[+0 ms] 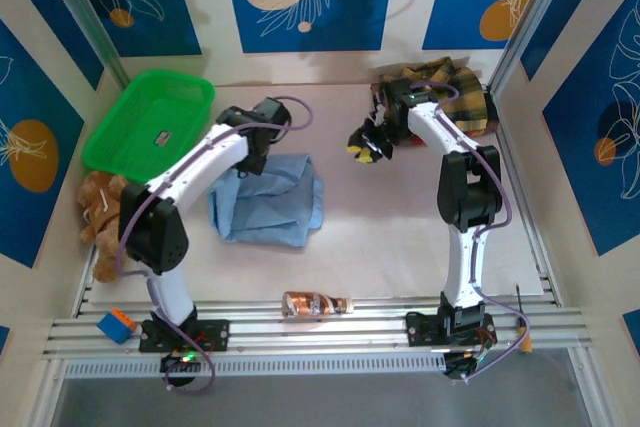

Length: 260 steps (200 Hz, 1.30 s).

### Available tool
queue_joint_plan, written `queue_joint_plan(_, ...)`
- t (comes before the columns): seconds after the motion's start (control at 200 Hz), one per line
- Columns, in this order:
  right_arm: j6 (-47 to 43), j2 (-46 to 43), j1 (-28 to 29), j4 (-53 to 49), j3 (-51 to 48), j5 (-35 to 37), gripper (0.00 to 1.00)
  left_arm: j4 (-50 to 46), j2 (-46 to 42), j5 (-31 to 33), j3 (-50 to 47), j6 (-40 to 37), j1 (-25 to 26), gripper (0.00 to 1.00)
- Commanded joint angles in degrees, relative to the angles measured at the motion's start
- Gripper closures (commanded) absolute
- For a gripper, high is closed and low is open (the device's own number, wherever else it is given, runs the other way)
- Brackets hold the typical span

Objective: Fold and stack the long sleeve shirts

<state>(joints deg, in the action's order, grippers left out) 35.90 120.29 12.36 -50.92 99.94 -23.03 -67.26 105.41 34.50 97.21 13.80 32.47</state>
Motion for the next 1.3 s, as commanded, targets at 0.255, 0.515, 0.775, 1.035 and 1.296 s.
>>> queue_joint_plan(0.255,-2.53,4.05,1.00,1.59,-9.06,-0.95,0.68,-7.33,10.23,-1.79,8.67,6.53,9.62,1.00)
queue_joint_plan(0.515,-2.32,6.78,3.16,2.40,-8.80,-1.95,0.70,-6.99,13.92,-5.77,10.66,9.33,12.35,1.00)
queue_joint_plan(0.775,-0.73,8.37,3.50,4.16,-10.16,-3.16,0.71,-4.65,15.07,-10.59,10.54,10.32,14.47,1.00)
queue_joint_plan(1.035,0.18,8.47,3.02,5.40,-11.81,-3.60,0.72,-0.79,14.09,-13.66,6.26,11.31,17.08,1.00)
queue_joint_plan(1.296,1.35,9.05,2.20,6.67,-12.90,-3.87,0.72,6.46,9.29,-20.04,0.34,12.86,19.90,0.83)
